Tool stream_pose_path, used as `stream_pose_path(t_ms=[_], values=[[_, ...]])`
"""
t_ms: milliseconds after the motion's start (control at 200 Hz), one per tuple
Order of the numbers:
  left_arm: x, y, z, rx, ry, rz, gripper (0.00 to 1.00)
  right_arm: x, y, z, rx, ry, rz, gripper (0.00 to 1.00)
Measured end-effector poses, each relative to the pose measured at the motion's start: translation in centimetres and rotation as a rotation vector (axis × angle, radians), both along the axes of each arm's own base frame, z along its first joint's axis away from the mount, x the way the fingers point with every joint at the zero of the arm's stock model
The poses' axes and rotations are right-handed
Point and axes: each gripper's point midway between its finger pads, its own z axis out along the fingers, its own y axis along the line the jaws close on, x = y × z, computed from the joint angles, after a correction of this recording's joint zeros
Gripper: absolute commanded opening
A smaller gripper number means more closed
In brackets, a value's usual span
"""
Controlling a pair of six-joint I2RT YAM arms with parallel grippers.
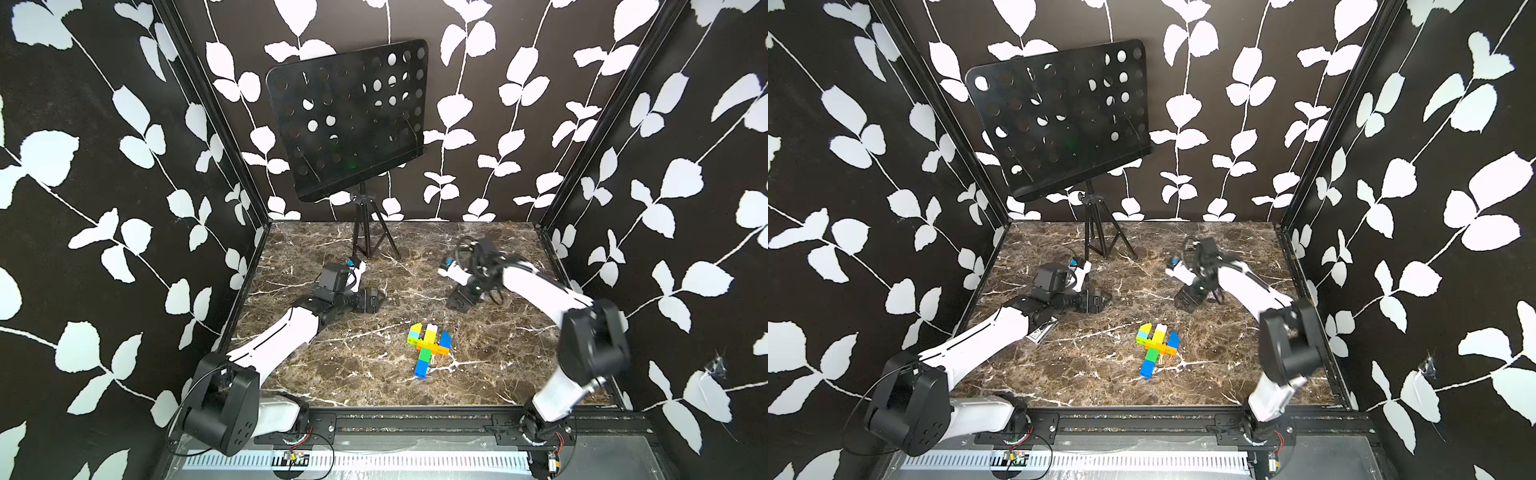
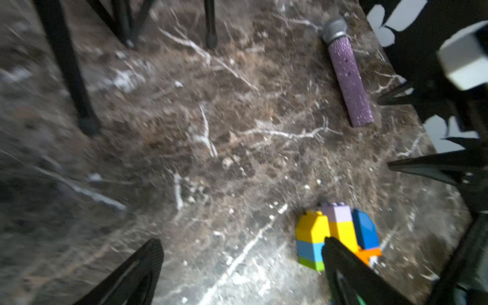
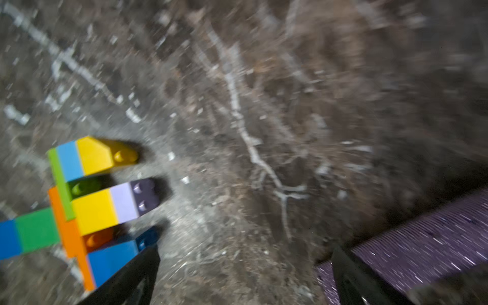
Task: Assemble a fork with lego
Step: Reset both arms
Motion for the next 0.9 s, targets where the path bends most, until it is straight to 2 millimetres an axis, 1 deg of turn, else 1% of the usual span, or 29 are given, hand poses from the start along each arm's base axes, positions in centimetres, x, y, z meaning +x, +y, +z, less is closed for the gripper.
stream_pose_path(t_ms=[65, 95, 145, 165, 180, 190, 245, 295, 325, 355, 395, 425, 545, 615, 680, 730, 780, 805, 900], values=[[1.2, 2.4, 0.9, 0.057, -0.101, 0.071, 0.99, 0.3, -3.4, 0.7, 0.036, -0.106, -0.161, 0.99], [1.7, 3.9, 1.3, 0.082, -0.139, 0.117, 0.99, 0.3, -5.1, 0.9, 0.043, -0.151, -0.232, 0.99], [2.5, 7.2, 1.7, 0.118, -0.194, 0.213, 0.99, 0.2, -8.1, 1.2, 0.061, -0.232, -0.367, 1.0], [2.7, 8.6, 1.7, 0.136, -0.21, 0.256, 0.99, 0.1, -9.1, 1.2, 0.066, -0.256, -0.409, 1.0], [3.0, 10.1, 1.7, 0.151, -0.22, 0.299, 0.99, 0.0, -9.9, 1.2, 0.067, -0.271, -0.438, 1.0], [3.1, 10.6, 1.7, 0.156, -0.226, 0.313, 0.99, -0.1, -10.3, 1.2, 0.073, -0.281, -0.459, 1.0], [3.6, 15.0, 1.2, 0.185, -0.243, 0.445, 0.99, -0.3, -12.8, 1.0, 0.091, -0.328, -0.571, 0.99], [3.6, 18.0, 0.3, 0.205, -0.243, 0.533, 0.99, -0.3, -14.8, 0.6, 0.101, -0.359, -0.665, 0.99], [3.6, 19.6, -0.3, 0.223, -0.247, 0.577, 0.99, -0.2, -16.0, 0.4, 0.108, -0.378, -0.717, 0.99], [3.6, 20.5, -1.1, 0.241, -0.249, 0.601, 0.99, -0.1, -16.9, 0.1, 0.117, -0.392, -0.768, 0.99], [3.5, 20.9, -2.3, 0.258, -0.244, 0.602, 0.99, 0.0, -18.0, -0.4, 0.12, -0.41, -0.817, 0.99], [3.6, 20.9, -3.4, 0.273, -0.239, 0.59, 0.99, 0.2, -18.3, -0.7, 0.128, -0.417, -0.84, 0.99], [4.2, 20.6, -7.0, 0.304, -0.246, 0.54, 0.99, 1.2, -18.6, -1.4, 0.138, -0.425, -0.859, 0.99], [4.8, 19.7, -8.3, 0.318, -0.259, 0.488, 0.99, 1.5, -18.8, -1.1, 0.14, -0.44, -0.867, 0.99], [5.5, 18.6, -8.9, 0.348, -0.305, 0.441, 0.99, 1.7, -19.0, -0.6, 0.147, -0.466, -0.875, 0.99], [5.5, 17.7, -9.2, 0.366, -0.312, 0.414, 0.99, 1.8, -19.1, -0.2, 0.157, -0.5, -0.879, 0.99], [5.7, 17.2, -8.7, 0.373, -0.341, 0.405, 0.99, 1.4, -19.0, 0.0, 0.176, -0.544, -0.874, 0.99], [5.9, 17.1, -8.4, 0.374, -0.356, 0.41, 0.99, 1.1, -18.9, -0.2, 0.185, -0.554, -0.871, 0.99], [6.5, 17.7, -7.2, 0.385, -0.396, 0.447, 0.99, -0.5, -18.3, -2.3, 0.194, -0.537, -0.865, 0.99]])
